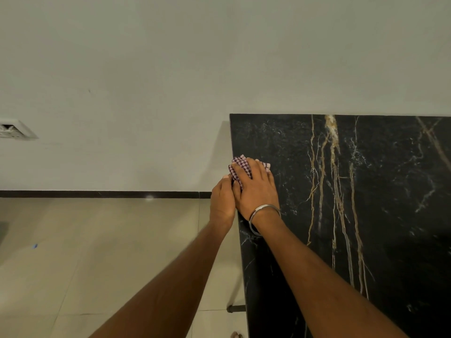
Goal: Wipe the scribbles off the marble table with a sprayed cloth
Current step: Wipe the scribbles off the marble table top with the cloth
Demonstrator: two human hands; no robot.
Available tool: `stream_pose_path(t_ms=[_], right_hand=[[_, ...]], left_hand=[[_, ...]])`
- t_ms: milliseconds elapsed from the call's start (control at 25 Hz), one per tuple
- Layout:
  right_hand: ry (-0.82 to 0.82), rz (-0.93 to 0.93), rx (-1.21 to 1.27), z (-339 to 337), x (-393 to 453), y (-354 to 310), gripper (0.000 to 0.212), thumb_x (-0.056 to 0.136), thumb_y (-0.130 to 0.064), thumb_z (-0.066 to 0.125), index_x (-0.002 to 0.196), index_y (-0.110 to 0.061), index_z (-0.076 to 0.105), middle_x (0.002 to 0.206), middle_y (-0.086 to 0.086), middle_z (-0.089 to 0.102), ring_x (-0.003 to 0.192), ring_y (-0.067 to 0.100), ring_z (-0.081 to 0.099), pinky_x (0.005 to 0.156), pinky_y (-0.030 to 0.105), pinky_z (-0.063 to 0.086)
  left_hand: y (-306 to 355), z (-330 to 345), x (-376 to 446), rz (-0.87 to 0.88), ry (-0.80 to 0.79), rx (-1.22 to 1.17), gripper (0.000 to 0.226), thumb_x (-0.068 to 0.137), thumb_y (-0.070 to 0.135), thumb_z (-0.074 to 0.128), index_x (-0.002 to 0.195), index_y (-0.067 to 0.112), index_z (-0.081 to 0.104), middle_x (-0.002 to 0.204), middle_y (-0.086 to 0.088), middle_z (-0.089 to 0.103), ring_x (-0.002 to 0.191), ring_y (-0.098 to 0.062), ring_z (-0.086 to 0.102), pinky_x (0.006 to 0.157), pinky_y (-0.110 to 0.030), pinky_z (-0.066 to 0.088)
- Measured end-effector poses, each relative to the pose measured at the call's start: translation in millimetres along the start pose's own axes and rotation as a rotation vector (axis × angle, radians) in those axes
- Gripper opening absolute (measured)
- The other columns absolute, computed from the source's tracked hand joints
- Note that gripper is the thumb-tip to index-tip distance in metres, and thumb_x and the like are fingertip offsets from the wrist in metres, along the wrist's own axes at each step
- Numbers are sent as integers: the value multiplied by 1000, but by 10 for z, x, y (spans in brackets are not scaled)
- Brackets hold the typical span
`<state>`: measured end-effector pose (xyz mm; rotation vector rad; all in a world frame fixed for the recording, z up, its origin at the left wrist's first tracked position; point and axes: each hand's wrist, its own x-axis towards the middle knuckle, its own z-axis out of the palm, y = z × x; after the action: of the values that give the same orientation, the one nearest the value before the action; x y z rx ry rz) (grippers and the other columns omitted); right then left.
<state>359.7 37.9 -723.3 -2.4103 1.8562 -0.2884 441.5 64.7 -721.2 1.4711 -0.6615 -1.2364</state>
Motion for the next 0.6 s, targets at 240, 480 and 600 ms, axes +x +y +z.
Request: stream_pose_path(t_ms=[240,480,600], right_hand=[[-7,5,8,-24,-129,-19,49,100,-41,29,148,-36,22,157,0,18,147,23,9,121,45,8],[-16,-14,49,-59,-356,-16,53,99,-38,34,149,-34,20,158,1,15,147,24,6,120,46,7],[-48,-32,25,-68,-513,-10,60,96,-39,44,150,-35,18,158,2,13,147,25,4,120,47,5]], left_hand=[[-70,34,-117,20,30,-2,36,104,30,31,92,26,64,90,2,69,86,-11,66,68,-19,50],[-126,18,-251,66,42,62,32,104,23,31,98,15,62,87,0,64,79,-9,61,64,-15,48],[-141,30,-389,168,55,283,21,104,14,35,105,10,55,82,12,54,72,0,53,58,-2,42]])
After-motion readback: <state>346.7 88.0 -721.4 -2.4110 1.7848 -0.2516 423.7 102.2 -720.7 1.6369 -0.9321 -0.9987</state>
